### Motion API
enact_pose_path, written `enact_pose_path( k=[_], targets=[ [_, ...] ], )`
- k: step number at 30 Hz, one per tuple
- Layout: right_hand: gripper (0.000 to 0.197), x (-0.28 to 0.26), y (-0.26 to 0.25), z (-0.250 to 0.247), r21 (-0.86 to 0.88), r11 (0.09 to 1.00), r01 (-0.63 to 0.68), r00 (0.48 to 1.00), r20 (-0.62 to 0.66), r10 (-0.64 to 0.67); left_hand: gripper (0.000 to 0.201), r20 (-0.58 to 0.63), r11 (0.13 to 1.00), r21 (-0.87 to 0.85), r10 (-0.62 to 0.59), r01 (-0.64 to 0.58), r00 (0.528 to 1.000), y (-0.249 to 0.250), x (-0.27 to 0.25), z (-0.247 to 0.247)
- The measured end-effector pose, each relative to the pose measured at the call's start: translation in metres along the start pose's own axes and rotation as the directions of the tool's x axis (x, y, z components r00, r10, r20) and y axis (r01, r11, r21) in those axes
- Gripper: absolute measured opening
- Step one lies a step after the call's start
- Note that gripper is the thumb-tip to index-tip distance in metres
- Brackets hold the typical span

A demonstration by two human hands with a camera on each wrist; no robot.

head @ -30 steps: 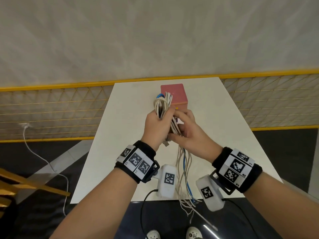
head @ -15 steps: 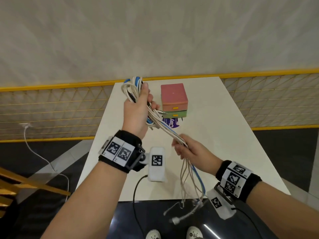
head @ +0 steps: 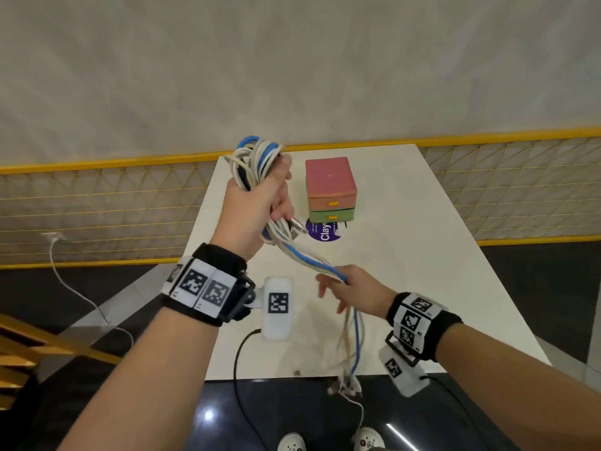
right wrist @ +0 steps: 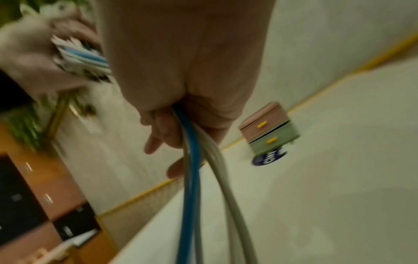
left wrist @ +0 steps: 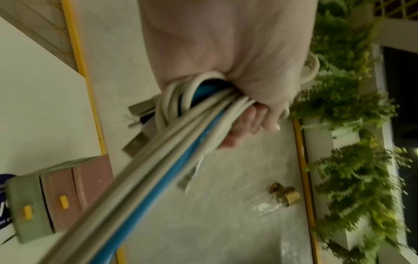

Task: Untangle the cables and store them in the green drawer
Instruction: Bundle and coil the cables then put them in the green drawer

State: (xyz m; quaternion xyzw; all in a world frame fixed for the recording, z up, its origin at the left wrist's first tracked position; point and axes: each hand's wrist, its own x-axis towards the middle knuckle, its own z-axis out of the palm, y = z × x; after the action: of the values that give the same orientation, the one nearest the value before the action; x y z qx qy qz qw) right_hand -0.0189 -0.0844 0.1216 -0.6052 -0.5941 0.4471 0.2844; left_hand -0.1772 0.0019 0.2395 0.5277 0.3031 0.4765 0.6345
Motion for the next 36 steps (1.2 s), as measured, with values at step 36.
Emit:
enact_pose_path(
  k=[36],
  targets=[
    [0.021,0.005,-0.027,-0.016,-0.347,0.907,0.239,0.933,-0.176,-0.314,0.052,-0.115,0.877,0.433,-0.178,0.210,0.977,-0.068,-0.004,0.010]
  ],
)
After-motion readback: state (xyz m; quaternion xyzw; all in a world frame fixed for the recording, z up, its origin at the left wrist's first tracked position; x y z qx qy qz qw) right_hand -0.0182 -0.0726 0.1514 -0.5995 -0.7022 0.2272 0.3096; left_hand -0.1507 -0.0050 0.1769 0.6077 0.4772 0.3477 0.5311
